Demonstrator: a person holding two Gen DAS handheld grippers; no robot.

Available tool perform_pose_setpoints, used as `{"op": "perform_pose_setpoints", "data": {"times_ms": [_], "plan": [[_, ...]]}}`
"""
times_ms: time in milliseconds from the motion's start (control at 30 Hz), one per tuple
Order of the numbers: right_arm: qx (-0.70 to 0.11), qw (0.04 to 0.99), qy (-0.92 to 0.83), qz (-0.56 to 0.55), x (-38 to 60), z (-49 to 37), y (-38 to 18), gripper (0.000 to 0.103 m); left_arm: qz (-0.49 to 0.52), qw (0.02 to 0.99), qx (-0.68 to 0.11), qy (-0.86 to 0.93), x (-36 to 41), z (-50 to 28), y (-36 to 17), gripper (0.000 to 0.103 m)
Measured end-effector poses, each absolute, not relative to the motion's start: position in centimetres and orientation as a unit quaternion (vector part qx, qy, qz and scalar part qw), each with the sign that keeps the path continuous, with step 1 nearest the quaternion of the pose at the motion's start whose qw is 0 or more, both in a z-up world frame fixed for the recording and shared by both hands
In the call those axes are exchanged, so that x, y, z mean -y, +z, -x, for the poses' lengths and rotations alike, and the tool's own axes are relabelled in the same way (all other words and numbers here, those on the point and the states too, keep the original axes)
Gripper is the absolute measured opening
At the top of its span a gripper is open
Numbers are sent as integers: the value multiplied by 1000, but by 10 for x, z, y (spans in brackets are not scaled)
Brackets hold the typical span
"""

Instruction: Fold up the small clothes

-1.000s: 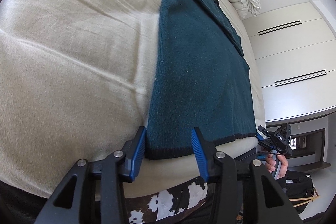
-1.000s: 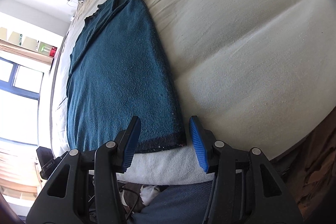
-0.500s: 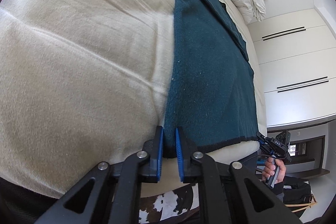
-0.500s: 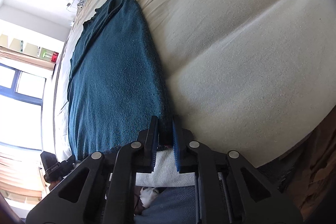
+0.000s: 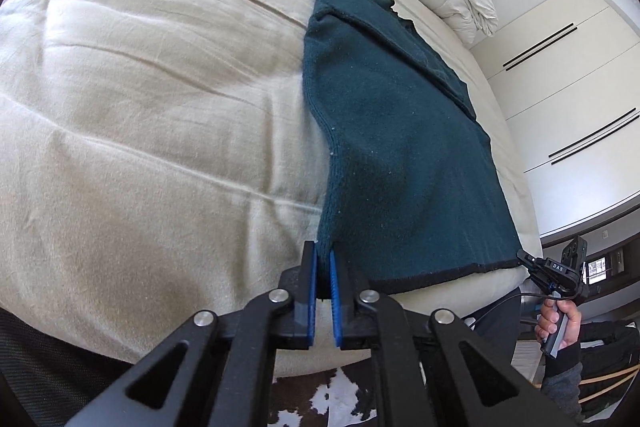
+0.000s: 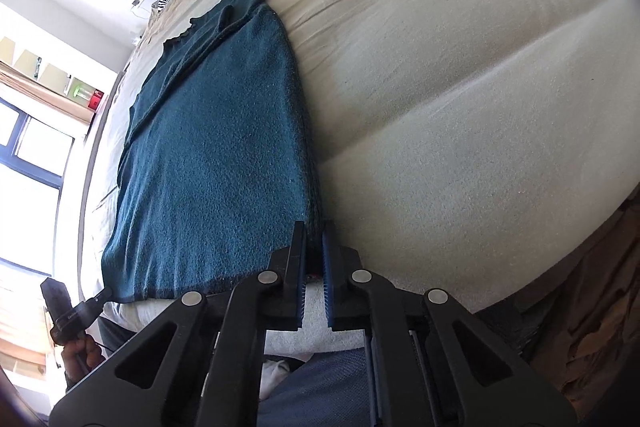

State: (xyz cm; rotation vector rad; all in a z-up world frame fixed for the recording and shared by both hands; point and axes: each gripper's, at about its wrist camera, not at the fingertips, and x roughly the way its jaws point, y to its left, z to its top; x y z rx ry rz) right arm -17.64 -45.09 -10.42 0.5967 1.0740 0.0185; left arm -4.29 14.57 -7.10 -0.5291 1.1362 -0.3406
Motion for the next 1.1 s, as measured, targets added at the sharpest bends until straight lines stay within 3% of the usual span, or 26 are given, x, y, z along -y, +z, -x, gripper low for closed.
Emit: {"op": "perform_pose_setpoints", "data": {"times_ms": [833,1100], "plan": [[-458,843,62,-273,410,143,-53,6,370,780,-452,-224,-147,14,-39,7],[-438,855,76,-268,397,115,-31,6,360,794,-429,-235,-146,-8,-19,7]]}}
